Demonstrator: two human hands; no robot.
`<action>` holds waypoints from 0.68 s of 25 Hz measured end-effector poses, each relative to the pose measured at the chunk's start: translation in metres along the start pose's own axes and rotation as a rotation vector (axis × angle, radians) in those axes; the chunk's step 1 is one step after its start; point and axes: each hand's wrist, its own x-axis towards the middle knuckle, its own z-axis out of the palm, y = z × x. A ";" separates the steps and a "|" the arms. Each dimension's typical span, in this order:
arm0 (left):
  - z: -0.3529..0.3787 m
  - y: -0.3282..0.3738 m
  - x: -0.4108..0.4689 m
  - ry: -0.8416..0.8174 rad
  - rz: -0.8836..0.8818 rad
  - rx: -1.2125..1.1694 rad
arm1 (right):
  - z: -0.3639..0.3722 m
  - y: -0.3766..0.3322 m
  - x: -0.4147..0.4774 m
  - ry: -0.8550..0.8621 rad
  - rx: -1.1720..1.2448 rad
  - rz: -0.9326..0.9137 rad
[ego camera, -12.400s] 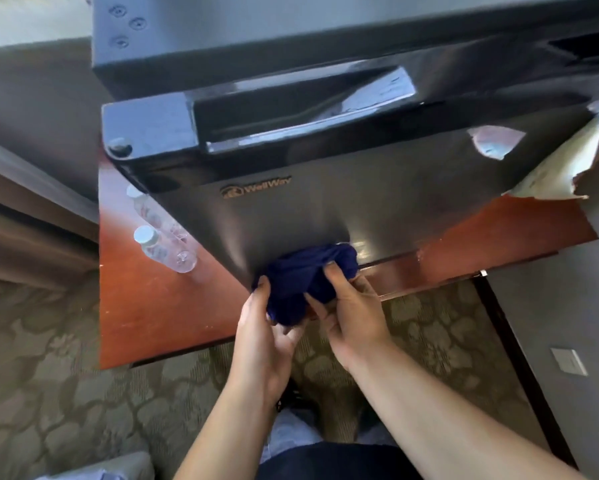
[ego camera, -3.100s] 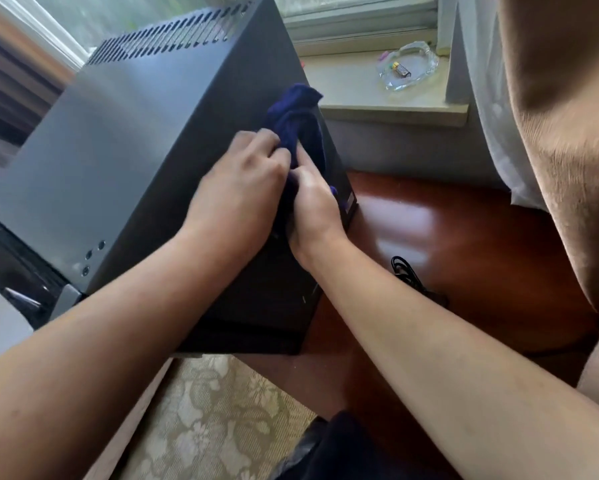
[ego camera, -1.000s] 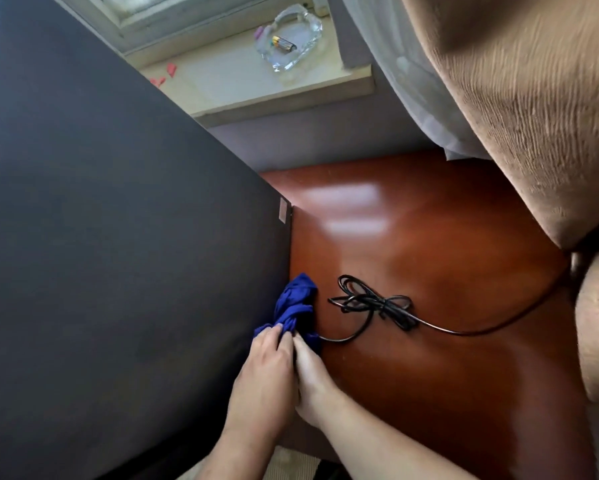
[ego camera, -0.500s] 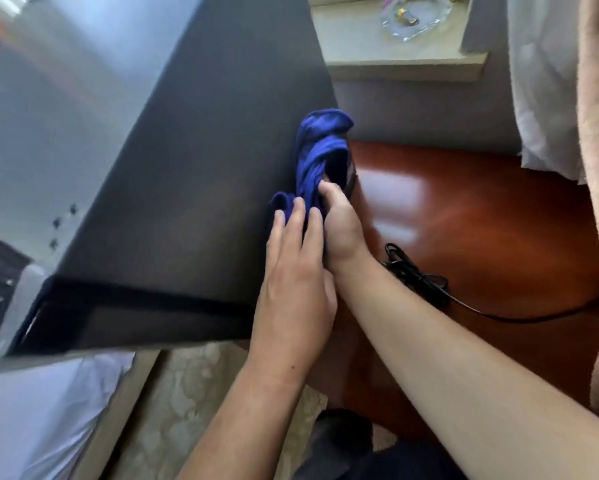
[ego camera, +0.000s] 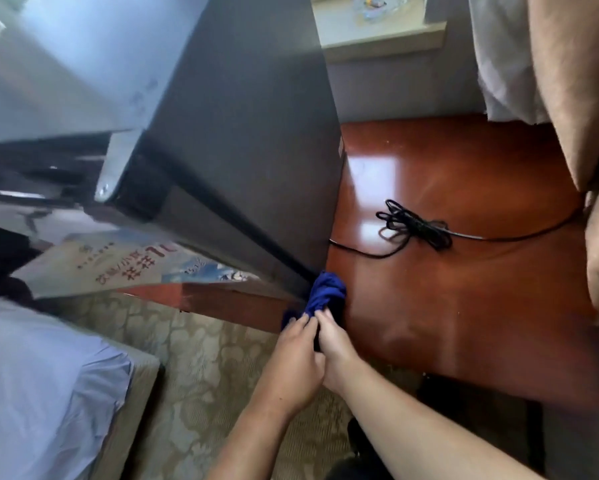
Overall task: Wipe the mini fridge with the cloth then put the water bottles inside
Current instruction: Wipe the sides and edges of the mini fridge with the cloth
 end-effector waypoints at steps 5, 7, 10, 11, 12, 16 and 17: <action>0.003 -0.024 -0.037 0.089 0.156 -0.001 | 0.011 0.022 -0.017 0.038 0.013 -0.200; -0.022 -0.013 -0.050 0.174 0.244 -0.012 | 0.027 0.011 -0.039 -0.053 0.031 -0.336; -0.075 0.017 -0.072 0.352 0.383 -0.066 | 0.070 -0.026 -0.082 -0.216 -0.013 -0.546; -0.096 0.027 -0.082 0.435 0.437 -0.090 | 0.088 -0.042 -0.104 -0.267 -0.038 -0.638; -0.116 0.036 -0.091 0.522 0.486 -0.111 | 0.106 -0.056 -0.127 -0.318 -0.070 -0.739; -0.166 0.062 -0.123 0.690 0.562 -0.226 | 0.152 -0.087 -0.200 -0.475 -0.251 -0.978; -0.170 0.066 -0.125 0.684 0.567 -0.251 | 0.155 -0.090 -0.205 -0.457 -0.308 -1.005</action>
